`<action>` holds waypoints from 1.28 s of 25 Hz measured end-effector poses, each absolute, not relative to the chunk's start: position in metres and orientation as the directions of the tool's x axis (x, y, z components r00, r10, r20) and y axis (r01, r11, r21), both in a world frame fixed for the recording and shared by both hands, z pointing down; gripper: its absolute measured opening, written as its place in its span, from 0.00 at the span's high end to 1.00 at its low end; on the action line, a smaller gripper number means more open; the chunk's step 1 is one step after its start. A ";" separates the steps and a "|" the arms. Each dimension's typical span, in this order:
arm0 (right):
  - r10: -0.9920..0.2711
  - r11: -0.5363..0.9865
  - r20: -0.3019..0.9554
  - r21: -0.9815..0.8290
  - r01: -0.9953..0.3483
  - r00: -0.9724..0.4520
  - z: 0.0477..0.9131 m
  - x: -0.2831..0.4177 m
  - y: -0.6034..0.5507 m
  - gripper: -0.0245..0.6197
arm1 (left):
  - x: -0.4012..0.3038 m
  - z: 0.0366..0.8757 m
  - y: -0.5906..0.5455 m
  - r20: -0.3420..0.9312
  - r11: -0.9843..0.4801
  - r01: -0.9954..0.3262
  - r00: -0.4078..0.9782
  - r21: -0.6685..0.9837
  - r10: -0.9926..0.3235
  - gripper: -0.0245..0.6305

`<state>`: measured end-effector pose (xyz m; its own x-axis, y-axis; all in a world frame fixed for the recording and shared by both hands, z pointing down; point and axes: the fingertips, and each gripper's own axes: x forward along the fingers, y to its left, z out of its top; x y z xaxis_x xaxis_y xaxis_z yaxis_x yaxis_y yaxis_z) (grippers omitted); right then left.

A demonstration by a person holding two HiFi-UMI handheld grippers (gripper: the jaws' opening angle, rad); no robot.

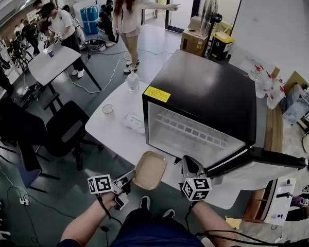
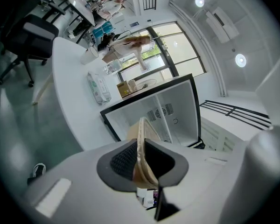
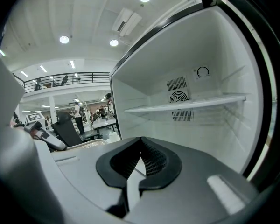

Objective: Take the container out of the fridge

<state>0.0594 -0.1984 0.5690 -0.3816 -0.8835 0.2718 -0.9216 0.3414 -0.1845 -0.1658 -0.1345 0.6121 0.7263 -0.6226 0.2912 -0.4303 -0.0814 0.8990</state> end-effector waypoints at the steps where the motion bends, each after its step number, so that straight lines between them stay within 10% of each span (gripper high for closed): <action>1: -0.883 0.341 0.272 -0.185 -0.922 -0.381 0.569 0.060 -0.198 0.95 | -0.165 0.612 -0.135 0.291 -0.082 -0.430 0.728 0.899 -0.621 0.89; 32: -0.882 0.342 0.279 -0.174 -0.923 -0.380 0.571 0.060 -0.190 0.95 | -0.156 0.614 -0.140 0.281 -0.093 -0.413 0.751 0.906 -0.598 0.89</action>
<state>0.0604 -0.1903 0.5712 -0.3799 -0.8820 0.2790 -0.9232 0.3425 -0.1745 -0.1560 -0.1400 0.6140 0.7507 -0.5980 0.2809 -0.4129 -0.0928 0.9060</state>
